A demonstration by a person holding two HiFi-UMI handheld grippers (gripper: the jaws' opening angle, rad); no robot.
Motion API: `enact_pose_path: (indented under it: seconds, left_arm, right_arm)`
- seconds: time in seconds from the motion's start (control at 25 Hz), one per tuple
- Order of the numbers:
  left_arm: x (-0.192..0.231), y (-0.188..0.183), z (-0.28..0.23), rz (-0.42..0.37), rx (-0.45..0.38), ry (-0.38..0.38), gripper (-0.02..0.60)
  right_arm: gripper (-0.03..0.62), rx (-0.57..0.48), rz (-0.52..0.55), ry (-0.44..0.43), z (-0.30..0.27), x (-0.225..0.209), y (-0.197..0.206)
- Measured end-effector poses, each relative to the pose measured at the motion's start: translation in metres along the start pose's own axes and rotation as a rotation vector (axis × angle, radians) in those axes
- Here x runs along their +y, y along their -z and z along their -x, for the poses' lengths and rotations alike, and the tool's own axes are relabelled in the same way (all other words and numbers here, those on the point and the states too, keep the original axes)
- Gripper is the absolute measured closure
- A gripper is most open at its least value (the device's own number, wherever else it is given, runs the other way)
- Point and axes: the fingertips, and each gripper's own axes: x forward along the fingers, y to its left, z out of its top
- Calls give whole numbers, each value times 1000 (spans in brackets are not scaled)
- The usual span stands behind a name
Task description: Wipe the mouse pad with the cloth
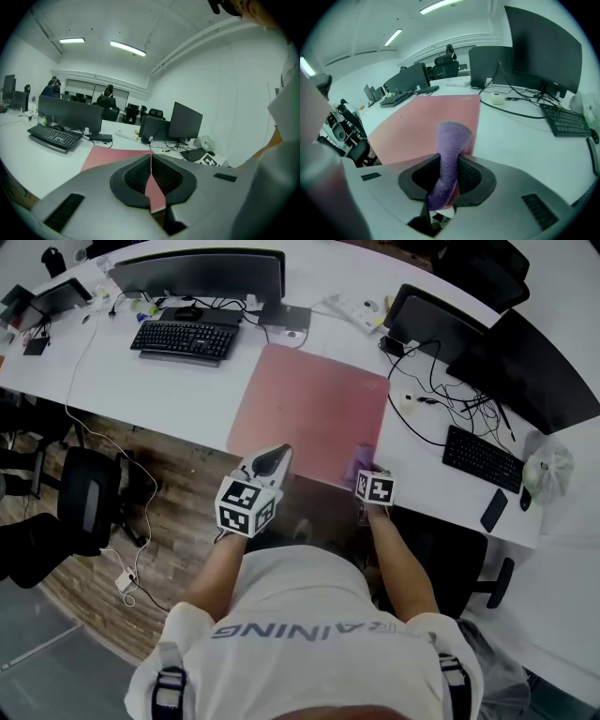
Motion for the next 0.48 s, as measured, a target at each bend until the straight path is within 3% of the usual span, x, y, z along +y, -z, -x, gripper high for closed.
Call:
enact_pose_path:
  seconds: [0.28, 0.48]
  left_arm:
    - [5, -27, 5, -17, -61, -34, 547]
    - [21, -72, 27, -60, -157, -95, 546]
  right_arm:
    - [491, -23, 0, 95, 29, -46, 1]
    - [491, -331, 77, -3, 99, -11, -99]
